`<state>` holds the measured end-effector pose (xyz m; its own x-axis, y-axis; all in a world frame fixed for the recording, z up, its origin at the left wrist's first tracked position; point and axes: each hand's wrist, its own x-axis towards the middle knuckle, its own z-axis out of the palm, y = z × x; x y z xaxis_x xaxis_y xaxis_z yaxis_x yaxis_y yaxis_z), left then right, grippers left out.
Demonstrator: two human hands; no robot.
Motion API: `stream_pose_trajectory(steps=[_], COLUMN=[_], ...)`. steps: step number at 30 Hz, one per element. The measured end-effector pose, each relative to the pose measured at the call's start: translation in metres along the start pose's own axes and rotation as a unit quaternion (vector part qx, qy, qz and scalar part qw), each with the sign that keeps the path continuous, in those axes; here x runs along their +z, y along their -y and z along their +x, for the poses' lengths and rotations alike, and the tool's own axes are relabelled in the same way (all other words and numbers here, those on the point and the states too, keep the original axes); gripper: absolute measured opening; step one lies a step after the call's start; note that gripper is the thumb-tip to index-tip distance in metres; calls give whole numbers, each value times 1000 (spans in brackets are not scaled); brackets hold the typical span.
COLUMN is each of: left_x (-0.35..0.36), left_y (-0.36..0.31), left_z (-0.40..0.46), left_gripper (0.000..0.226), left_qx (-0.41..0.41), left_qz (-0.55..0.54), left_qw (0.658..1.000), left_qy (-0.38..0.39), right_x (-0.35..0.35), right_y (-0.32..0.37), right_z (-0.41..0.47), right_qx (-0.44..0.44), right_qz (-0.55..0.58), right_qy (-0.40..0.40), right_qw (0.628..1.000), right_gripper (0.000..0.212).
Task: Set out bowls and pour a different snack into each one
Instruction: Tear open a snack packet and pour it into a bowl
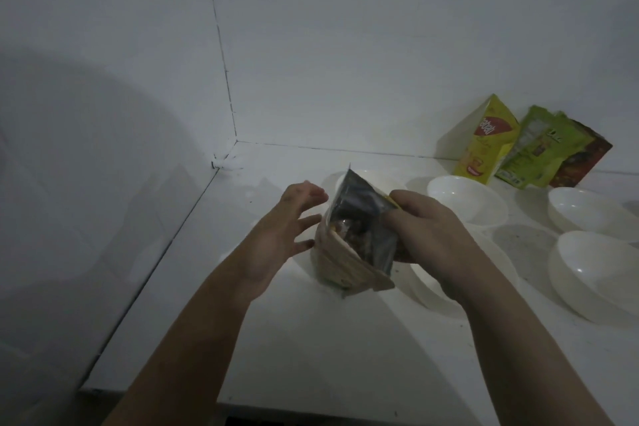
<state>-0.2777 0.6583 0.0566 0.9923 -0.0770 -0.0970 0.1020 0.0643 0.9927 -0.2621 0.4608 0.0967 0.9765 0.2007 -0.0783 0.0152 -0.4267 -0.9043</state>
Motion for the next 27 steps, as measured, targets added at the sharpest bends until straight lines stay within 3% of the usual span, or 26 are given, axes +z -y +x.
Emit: stream_pose_trajectory(steps=[4,7,11,17,21,23,27], left_x=[1,-3,-6,-16,-20,-21,-12], left_y=[26,51,62,62,60,64,62], left_z=[19,27,32,47,61,68,80], left_gripper=[49,43,27,47,43,44,45], left_qx=[-129,-192,-148,-53,-14,-4,6], left_qz=[-16,-112,-148,-224,-243,-241,-242], left_qw=[977,961,964,965,954,959,956], left_qy=[-167,-163,-161,-129,-174,-147,-168], right_x=[1,6,12,16,10,10,-2], right_y=[7,13,18,22,14,11,6], right_z=[-3,-7,-8,-2,8,8,16], right_qx=[-52,-97,-145,-187,-197,-169,-86], right_qz=[4,-18,-46,-122,-174,-180,-247], right_qy=[-42,-52,-51,-67,-124,-104,3], right_qw=[998,994,987,972,957,963,965], right_gripper=[20,18,19,25,26,28,30])
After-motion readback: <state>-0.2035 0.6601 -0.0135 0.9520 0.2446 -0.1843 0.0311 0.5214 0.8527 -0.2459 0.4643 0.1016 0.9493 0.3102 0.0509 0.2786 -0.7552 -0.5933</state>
